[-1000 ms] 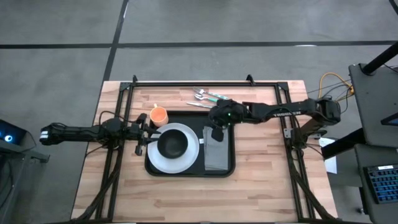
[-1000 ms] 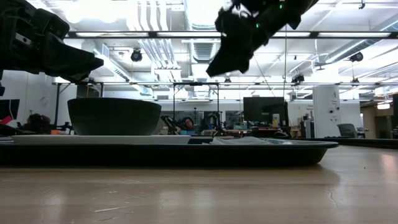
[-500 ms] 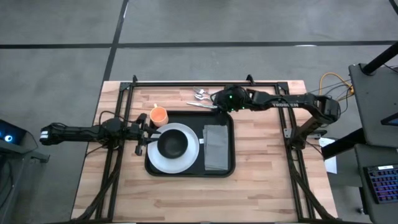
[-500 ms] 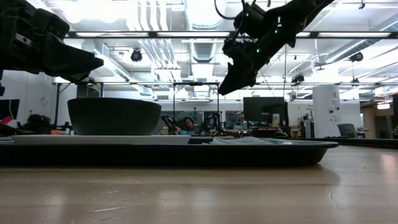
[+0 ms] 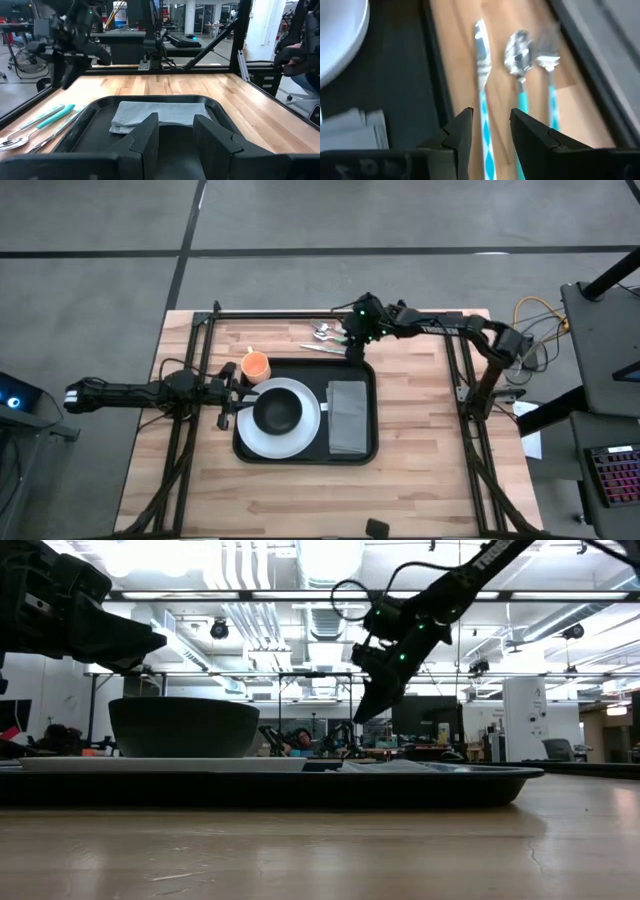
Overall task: Set up tray
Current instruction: Put the blue fork on the gray tablecloth on the black table tray
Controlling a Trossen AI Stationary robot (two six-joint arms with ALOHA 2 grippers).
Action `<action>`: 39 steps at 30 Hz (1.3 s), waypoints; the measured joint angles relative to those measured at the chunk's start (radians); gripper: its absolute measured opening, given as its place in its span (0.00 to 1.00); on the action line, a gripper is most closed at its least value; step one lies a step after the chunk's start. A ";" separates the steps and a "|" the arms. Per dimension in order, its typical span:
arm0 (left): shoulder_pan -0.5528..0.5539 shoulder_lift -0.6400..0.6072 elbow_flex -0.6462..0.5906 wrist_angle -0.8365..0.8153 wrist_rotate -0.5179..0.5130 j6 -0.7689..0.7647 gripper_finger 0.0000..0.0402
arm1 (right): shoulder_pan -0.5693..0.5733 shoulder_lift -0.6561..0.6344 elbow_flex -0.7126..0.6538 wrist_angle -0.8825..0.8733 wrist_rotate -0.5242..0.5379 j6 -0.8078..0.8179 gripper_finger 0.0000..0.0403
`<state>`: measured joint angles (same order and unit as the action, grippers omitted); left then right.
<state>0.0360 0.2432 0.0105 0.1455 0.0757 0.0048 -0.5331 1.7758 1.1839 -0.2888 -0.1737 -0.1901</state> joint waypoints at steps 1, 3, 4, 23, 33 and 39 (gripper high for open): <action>0.000 0.000 0.000 0.000 0.000 0.000 0.26 | 0.001 0.018 0.021 -0.036 -0.004 -0.024 0.31; 0.000 0.000 0.000 0.000 0.000 0.000 0.26 | 0.005 0.056 0.061 -0.095 -0.008 -0.058 0.31; 0.000 0.000 0.000 0.000 0.000 0.000 0.26 | 0.006 0.077 0.083 -0.113 -0.012 -0.064 0.31; 0.000 0.005 0.000 0.000 0.000 0.000 0.26 | -0.022 0.319 0.384 -0.300 0.002 -0.082 0.30; 0.000 0.005 0.000 0.000 0.000 0.000 0.26 | -0.093 0.328 0.385 -0.304 0.063 -0.018 0.30; 0.000 0.005 0.000 0.000 0.000 0.000 0.26 | -0.125 0.341 0.397 -0.346 0.061 -0.026 0.30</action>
<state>0.0357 0.2481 0.0109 0.1458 0.0759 0.0048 -0.6582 2.1169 1.5813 -0.6344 -0.1130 -0.2162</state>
